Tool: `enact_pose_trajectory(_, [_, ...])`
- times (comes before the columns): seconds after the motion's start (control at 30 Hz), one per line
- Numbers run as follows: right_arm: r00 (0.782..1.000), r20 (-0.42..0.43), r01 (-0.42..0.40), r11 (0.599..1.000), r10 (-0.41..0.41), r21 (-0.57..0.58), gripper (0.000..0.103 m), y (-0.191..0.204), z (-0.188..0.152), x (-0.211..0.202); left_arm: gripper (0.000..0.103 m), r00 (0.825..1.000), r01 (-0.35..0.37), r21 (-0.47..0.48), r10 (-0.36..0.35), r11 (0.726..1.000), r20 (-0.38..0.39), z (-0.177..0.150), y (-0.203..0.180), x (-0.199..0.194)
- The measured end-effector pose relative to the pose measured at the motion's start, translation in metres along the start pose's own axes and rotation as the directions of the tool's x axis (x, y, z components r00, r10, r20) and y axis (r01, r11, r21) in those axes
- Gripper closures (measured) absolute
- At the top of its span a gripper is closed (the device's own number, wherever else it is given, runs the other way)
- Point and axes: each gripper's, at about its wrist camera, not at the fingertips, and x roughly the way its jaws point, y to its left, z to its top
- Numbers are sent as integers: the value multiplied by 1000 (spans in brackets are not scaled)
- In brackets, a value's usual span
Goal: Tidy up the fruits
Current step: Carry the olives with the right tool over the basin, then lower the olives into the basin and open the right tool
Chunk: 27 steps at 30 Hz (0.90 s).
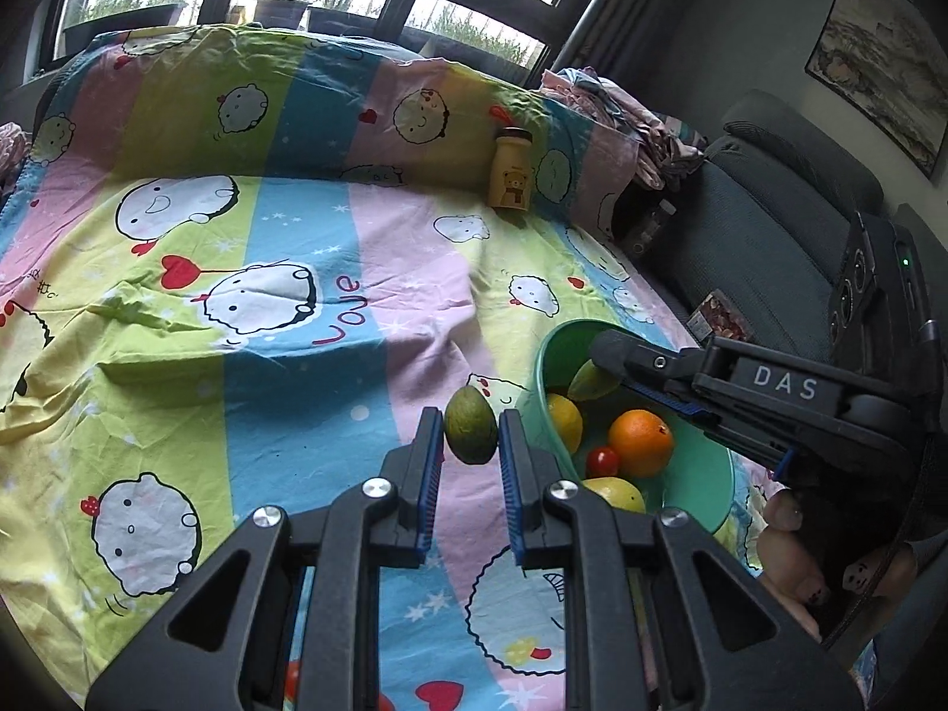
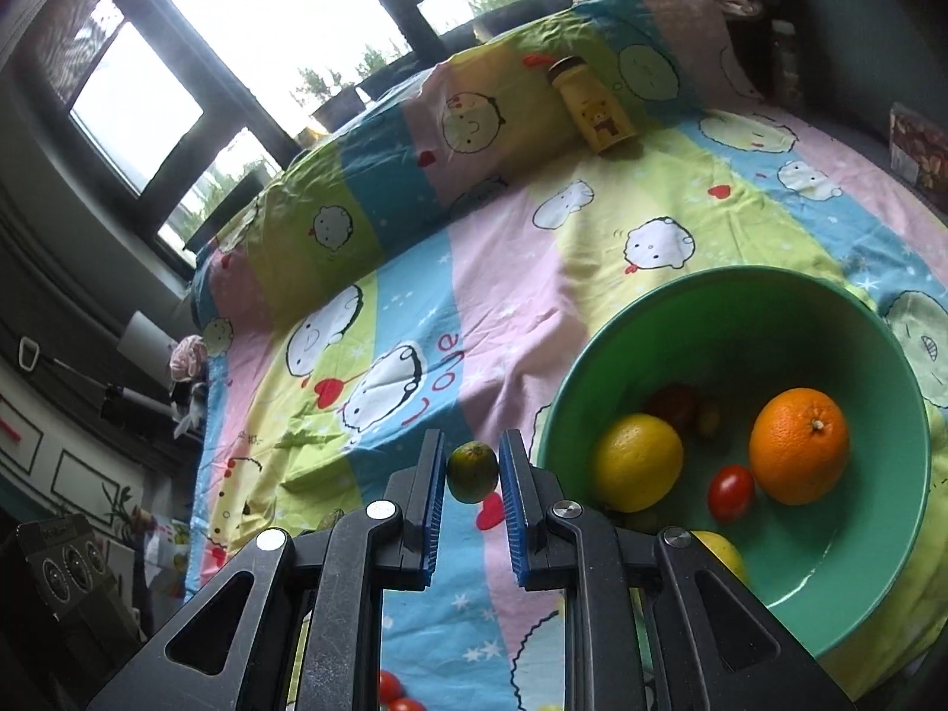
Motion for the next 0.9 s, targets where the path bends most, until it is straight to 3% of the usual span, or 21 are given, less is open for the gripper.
enact_pose_trajectory(0.27, [994, 81, 69, 995, -76, 78, 83, -39, 9, -27, 85, 999, 51, 69, -50, 996, -17, 7, -44, 22])
enact_pose_trajectory(0.9, [988, 31, 140, 968, -149, 210, 82, -98, 12, -31, 85, 988, 114, 128, -99, 985, -118, -4, -93, 69])
